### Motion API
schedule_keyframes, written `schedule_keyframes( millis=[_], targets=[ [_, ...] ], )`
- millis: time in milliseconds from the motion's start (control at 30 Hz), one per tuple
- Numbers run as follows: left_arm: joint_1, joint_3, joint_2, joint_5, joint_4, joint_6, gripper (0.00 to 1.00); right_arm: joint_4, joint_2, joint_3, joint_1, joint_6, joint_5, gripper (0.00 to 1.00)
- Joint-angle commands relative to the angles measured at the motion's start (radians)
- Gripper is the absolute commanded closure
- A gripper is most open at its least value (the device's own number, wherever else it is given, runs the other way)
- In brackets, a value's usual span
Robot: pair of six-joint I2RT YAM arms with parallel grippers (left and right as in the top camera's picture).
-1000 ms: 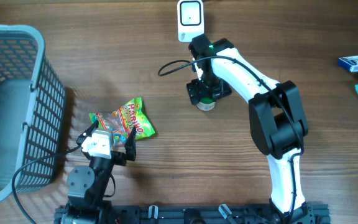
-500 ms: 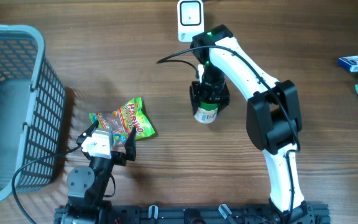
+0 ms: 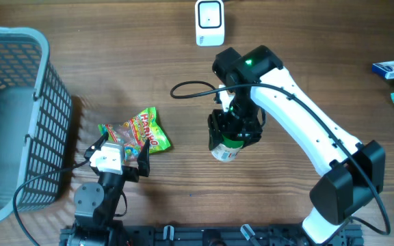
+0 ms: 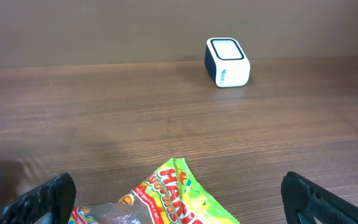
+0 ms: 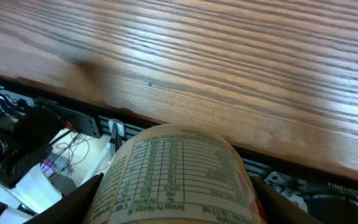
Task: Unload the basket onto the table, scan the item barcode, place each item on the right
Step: 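Carry the green jar right and set it at the table edge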
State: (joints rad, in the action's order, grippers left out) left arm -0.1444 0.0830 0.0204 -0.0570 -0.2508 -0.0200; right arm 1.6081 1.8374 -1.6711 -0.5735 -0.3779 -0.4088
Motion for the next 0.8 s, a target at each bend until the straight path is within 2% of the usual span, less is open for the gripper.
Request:
schedule_keyframes(
  millis=[0, 167, 200, 233, 300, 400, 500, 533, 567, 600, 700, 767],
  targets=[
    [-0.005, -0.006, -0.004, 0.005, 0.003, 0.009, 0.00, -0.008, -0.007, -0.047, 0.002, -0.015, 0.097, 0.47],
    [-0.005, -0.006, -0.004, 0.005, 0.003, 0.009, 0.00, -0.365, -0.063, -0.075, -0.003, 0.016, 0.553, 0.48],
    [-0.005, -0.006, -0.004, 0.005, 0.003, 0.010, 0.00, -0.550, -0.061, -0.051, -0.003, 0.074, 0.624, 0.50],
    [-0.005, -0.006, -0.004, 0.005, 0.003, 0.010, 0.00, -0.659, -0.061, -0.024, -0.002, 0.124, 0.639, 0.50],
    [-0.005, -0.006, -0.004, 0.005, 0.003, 0.009, 0.00, -0.990, -0.059, 0.067, 0.005, 0.242, 0.666, 0.50],
    [-0.005, -0.006, -0.004, 0.005, 0.003, 0.009, 0.00, -1.401, -0.050, 0.220, 0.048, 0.285, 0.700, 0.51],
    [-0.005, -0.006, -0.004, 0.005, 0.003, 0.010, 0.00, -1.703, 0.032, 0.299, 0.090, 0.382, 0.699, 0.50],
    [-0.005, -0.006, -0.004, 0.005, 0.003, 0.009, 0.00, -1.890, 0.128, 0.299, 0.109, 0.461, 0.684, 0.46],
    [-0.005, -0.006, -0.004, 0.005, 0.003, 0.010, 0.00, -1.999, 0.182, 0.299, 0.114, 0.506, 0.659, 0.43],
    [-0.005, -0.006, -0.004, 0.005, 0.003, 0.010, 0.00, -2.166, 0.276, 0.298, 0.117, 0.536, 0.640, 0.35],
    [-0.005, -0.006, -0.004, 0.005, 0.003, 0.010, 0.00, -2.382, 0.411, 0.288, 0.117, 0.512, 0.634, 0.34],
    [-0.005, -0.006, -0.004, 0.005, 0.003, 0.010, 0.00, -2.417, 0.463, 0.240, 0.117, 0.480, 0.614, 0.36]
  ],
)
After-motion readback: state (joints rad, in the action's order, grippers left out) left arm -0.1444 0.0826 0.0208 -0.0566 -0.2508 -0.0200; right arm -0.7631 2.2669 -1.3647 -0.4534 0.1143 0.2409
